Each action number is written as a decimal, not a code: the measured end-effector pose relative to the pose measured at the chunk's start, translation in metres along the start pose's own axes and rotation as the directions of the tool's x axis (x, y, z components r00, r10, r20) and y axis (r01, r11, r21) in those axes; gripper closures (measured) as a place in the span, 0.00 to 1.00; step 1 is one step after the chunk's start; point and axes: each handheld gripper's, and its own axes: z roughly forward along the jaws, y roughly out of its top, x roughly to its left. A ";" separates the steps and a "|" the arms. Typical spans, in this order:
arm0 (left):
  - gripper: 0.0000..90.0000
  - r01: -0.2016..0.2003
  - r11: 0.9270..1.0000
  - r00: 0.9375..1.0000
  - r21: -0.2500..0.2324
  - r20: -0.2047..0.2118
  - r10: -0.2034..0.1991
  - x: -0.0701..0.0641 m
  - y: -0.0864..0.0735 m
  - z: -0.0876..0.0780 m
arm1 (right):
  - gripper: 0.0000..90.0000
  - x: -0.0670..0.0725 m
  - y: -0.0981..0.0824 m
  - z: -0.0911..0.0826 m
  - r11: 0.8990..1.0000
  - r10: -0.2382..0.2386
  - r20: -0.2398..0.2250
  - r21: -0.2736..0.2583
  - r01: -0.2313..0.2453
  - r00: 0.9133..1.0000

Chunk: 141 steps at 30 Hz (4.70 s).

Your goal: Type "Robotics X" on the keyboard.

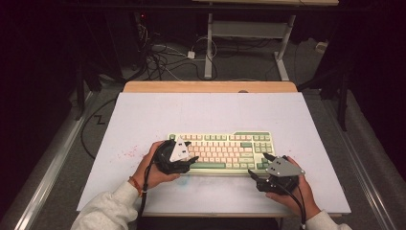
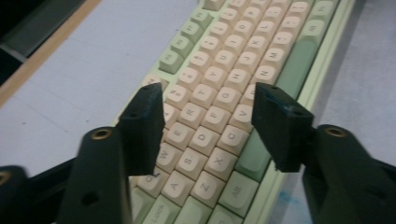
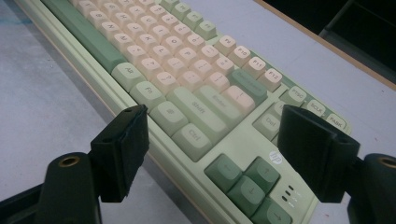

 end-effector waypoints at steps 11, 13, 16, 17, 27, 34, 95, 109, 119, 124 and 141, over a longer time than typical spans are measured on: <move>0.26 0.027 1.000 0.999 -0.006 -0.040 -0.027 0.003 -0.013 -0.005 | 0.28 -0.001 0.000 -0.001 1.000 0.003 0.002 -0.001 -0.003 1.000; 0.24 0.022 1.000 0.998 -0.003 -0.052 -0.022 0.003 -0.016 -0.007 | 0.28 -0.001 -0.001 -0.001 1.000 0.004 0.002 -0.001 -0.004 1.000; 0.22 0.019 1.000 0.998 -0.001 -0.060 -0.019 0.003 -0.021 -0.009 | 0.28 -0.002 -0.001 -0.002 1.000 0.006 0.004 0.000 -0.006 1.000; 0.22 0.016 1.000 0.998 -0.002 -0.062 -0.016 0.003 -0.023 -0.010 | 0.28 -0.002 -0.001 -0.002 1.000 0.007 0.005 -0.001 -0.007 1.000; 0.22 0.022 1.000 0.995 0.001 -0.093 -0.022 0.004 -0.036 -0.017 | 0.46 -0.004 -0.002 -0.004 1.000 0.016 -0.022 0.000 -0.016 1.000; 0.22 0.033 0.999 0.993 0.003 -0.112 -0.032 0.004 -0.046 -0.023 | 0.72 -0.008 -0.001 -0.006 0.999 0.033 -0.064 0.006 -0.033 0.997; 0.22 0.064 0.994 0.991 0.084 -0.121 -0.054 -0.004 -0.074 -0.035 | 1.00 -0.031 0.043 0.047 0.993 0.001 -0.141 0.116 0.015 0.990; 0.22 0.061 0.994 0.992 0.089 -0.115 -0.050 -0.005 -0.074 -0.034 | 1.00 -0.024 0.048 0.054 0.991 -0.021 -0.159 0.125 0.041 0.987; 0.22 0.057 0.994 0.993 0.092 -0.112 -0.046 -0.006 -0.073 -0.033 | 1.00 -0.026 0.045 0.058 0.989 -0.014 -0.158 0.143 0.037 0.987; 0.23 0.057 0.994 0.993 0.091 -0.111 -0.047 -0.006 -0.073 -0.033 | 1.00 -0.025 0.043 0.058 0.989 -0.015 -0.158 0.146 0.039 0.987; 0.25 0.075 0.992 0.992 0.099 -0.109 -0.065 -0.004 -0.073 -0.033 | 1.00 -0.017 0.035 0.053 0.984 -0.025 -0.192 0.170 0.058 0.981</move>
